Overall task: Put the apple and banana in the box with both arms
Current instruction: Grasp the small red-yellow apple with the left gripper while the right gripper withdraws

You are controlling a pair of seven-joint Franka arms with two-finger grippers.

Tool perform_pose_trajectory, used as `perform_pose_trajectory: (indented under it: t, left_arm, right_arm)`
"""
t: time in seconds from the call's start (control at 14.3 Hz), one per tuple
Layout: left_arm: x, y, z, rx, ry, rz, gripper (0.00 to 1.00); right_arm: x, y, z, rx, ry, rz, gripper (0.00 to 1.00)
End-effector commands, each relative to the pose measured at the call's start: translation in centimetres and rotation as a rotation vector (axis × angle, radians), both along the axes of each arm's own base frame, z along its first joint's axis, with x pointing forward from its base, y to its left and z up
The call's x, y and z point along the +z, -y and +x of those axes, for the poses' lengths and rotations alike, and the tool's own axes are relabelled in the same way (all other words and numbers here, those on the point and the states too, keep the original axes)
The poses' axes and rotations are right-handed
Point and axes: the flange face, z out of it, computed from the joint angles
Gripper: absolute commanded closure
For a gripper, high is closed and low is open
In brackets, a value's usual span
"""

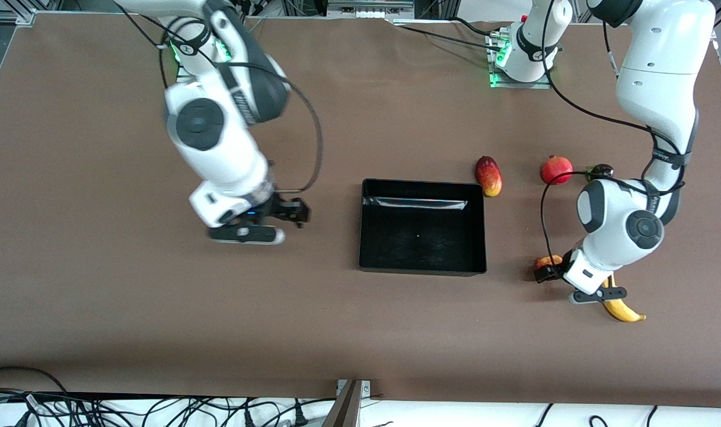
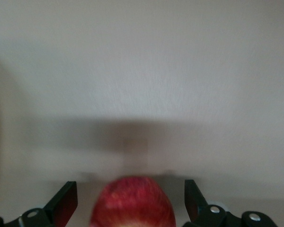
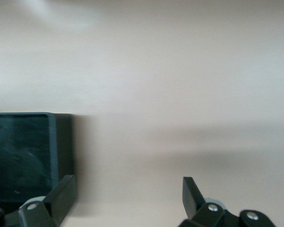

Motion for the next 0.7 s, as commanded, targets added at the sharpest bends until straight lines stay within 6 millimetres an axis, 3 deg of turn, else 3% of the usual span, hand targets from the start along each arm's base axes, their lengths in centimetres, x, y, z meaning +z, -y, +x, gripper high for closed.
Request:
perform_pose_trajectory:
  t: [0.0,0.07,0.14,0.21,0.35,0.42,0.49,0.63]
  left_arm:
    - [0.1,0.5,-2.3,0.004,-0.007,0.019,0.13]
    - [0.3,0.5,-2.5,0.005,-0.008,0.019,0.62]
    - [0.3,0.5,-2.5,0.018,-0.009,0.018,0.87]
    - [0.4,0.6,-2.5,0.043,-0.008,0.015,1.0]
    - [2.1,0.8,-2.1,0.085,0.009,0.012,1.0]
    - [3.7,2.0,-2.1,0.091,0.0,0.008,1.0]
    - [6.6,3.9,-1.9,0.125,-0.014,0.004,1.0]
    - [11.8,9.1,-2.1,0.193,-0.012,-0.017,1.0]
  right_arm:
    - [2.4,10.0,0.9,0.088,-0.083,-0.045,0.0]
    - [3.0,13.6,1.0,0.119,-0.121,-0.07,0.0]
    - [3.1,17.0,1.1,0.131,-0.157,-0.091,0.0]
    - [4.5,20.3,1.1,0.161,-0.156,-0.099,0.0]
    - [5.5,27.0,1.2,0.152,-0.165,-0.127,0.0]
    - [6.0,29.2,1.2,0.132,-0.156,-0.141,0.0]
    - [6.6,30.8,1.2,0.114,-0.151,-0.142,0.0]
    - [8.9,31.0,0.6,0.11,-0.16,-0.14,0.0]
